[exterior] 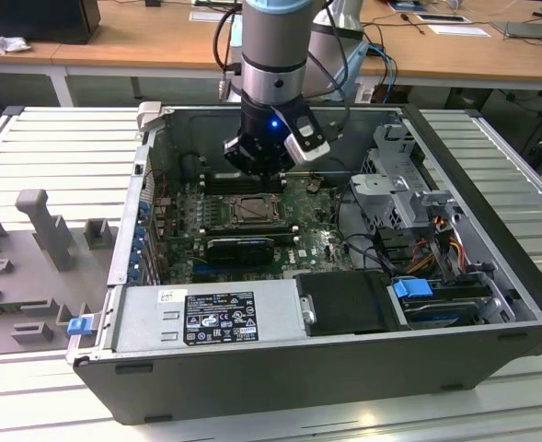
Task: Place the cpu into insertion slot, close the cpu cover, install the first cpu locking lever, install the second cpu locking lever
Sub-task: 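Install the second cpu locking lever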
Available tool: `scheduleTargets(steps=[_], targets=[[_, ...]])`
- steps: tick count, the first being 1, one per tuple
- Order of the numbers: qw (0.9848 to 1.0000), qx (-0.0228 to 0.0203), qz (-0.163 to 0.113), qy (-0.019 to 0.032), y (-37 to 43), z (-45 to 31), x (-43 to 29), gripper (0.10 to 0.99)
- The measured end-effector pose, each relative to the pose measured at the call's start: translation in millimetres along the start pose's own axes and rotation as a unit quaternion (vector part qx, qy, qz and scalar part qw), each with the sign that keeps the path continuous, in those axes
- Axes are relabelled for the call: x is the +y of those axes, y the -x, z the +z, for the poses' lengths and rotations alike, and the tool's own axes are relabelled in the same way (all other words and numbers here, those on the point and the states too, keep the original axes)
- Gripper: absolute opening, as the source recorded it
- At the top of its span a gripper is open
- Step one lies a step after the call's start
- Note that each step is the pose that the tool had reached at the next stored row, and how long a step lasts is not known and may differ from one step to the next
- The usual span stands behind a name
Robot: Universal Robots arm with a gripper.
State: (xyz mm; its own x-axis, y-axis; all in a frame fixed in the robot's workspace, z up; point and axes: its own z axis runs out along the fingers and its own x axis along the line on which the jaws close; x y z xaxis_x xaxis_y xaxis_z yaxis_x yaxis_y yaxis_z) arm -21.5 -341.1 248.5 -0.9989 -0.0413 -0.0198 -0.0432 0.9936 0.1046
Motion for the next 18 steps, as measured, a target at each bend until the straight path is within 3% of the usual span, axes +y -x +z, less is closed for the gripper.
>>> scheduleTargets(steps=[2, 5, 6, 9, 12, 13, 18], targets=[[1.0, 0.0003, 0.0, 0.0001, -0.8, 0.8, -16.9, 0.106], [1.0, 0.0019, 0.0, 0.0009, -1.3, 2.4, -28.3, 0.106], [1.0, 0.0072, 0.001, 0.0024, -1.6, 3.9, -33.1, 0.106], [0.9999, 0.0076, 0.0, 0.0103, -16.9, 5.2, -35.5, 0.106], [0.9999, 0.0075, 0.0, 0.0117, -31.4, 6.4, -35.0, 0.106], [0.9999, 0.0075, 0.0, 0.0118, -34.0, 7.4, -35.0, 0.106], [0.9999, 0.0081, -0.006, 0.0135, -38.4, 26.2, -36.9, 0.106]])
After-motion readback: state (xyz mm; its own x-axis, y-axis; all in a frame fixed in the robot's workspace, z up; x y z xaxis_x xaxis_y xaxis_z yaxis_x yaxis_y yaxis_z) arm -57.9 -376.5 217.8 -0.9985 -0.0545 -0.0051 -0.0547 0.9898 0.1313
